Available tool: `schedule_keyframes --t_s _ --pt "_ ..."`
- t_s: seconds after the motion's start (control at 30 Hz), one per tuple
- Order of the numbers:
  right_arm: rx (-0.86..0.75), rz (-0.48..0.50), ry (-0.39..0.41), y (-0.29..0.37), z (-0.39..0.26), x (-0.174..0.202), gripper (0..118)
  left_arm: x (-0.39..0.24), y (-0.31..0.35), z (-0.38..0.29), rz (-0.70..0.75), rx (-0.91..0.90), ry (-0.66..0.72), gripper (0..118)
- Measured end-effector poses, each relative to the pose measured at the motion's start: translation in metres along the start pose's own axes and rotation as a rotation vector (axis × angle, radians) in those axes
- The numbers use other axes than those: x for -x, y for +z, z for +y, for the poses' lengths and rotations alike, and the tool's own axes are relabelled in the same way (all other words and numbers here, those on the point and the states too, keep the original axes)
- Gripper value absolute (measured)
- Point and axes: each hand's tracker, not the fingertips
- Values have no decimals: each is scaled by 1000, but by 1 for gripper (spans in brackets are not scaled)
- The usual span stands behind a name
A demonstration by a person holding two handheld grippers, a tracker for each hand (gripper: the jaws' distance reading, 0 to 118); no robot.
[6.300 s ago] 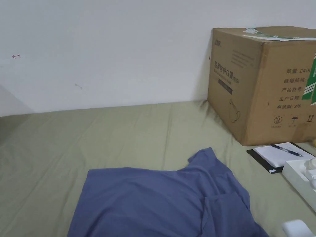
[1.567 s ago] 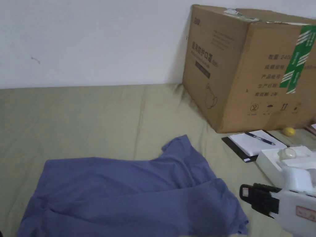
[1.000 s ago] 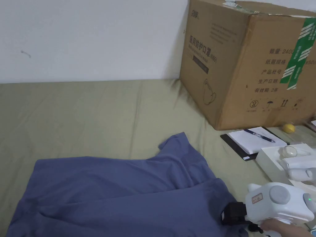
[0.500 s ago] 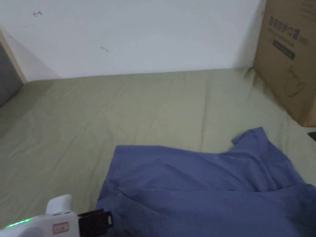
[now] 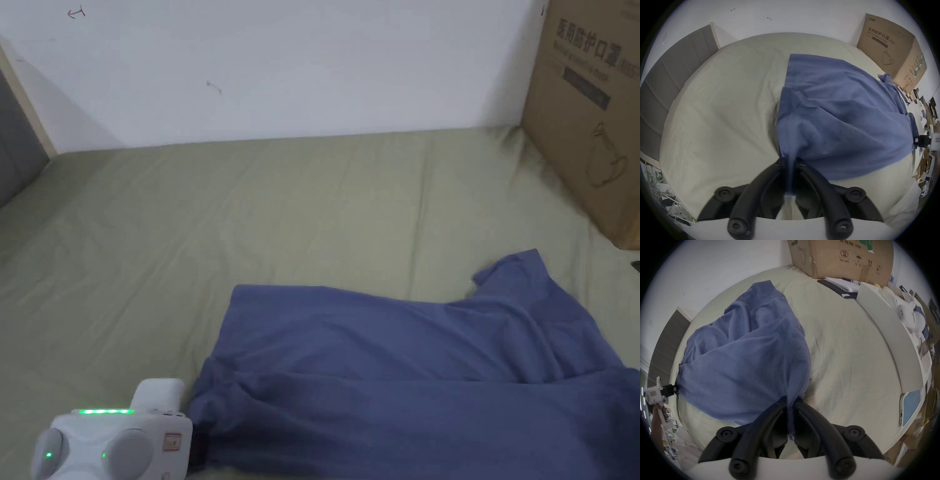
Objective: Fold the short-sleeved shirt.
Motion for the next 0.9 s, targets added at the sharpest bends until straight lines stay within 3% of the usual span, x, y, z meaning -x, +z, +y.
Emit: schedule_keyframes --t_s 0.03,0.13,0.23,0.5,0.53,0.57,0.6,0.63,0.67,0.7,0.77,0.9 --pt "3 -4 18 2 0 1 5 4 0 2 -60 19 -1 3" --pt "38 -18 71 18 1 1 5 8 12 1 -45 20 32 3" --pt "46 -14 76 46 -6 -7 5 17 39 -14 -66 23 61 3" --pt "162 63 -30 61 -56 -41 5 20 72 -85 -125 101 78 3" --pt "151 52 -30 57 -61 -41 6 24 70 -91 -137 98 111 8" --pt "135 49 -35 54 -65 -38 15 28 67 -96 -150 94 147 26" --pt "120 41 -39 53 -65 -37 30 29 67 -98 -138 96 162 57" --pt "106 12 -40 54 -65 -35 65 32 69 -100 -114 81 170 101" --pt "88 -24 -17 58 -64 -33 102 34 74 -101 -98 37 163 116" --pt "72 -35 2 61 -64 -30 118 35 86 -103 -122 -57 142 117" --pt "-26 -24 31 83 -61 -21 107 28 116 -97 -174 -226 111 117" --pt "-221 55 21 127 -51 11 111 2 170 -78 -269 -366 132 117"
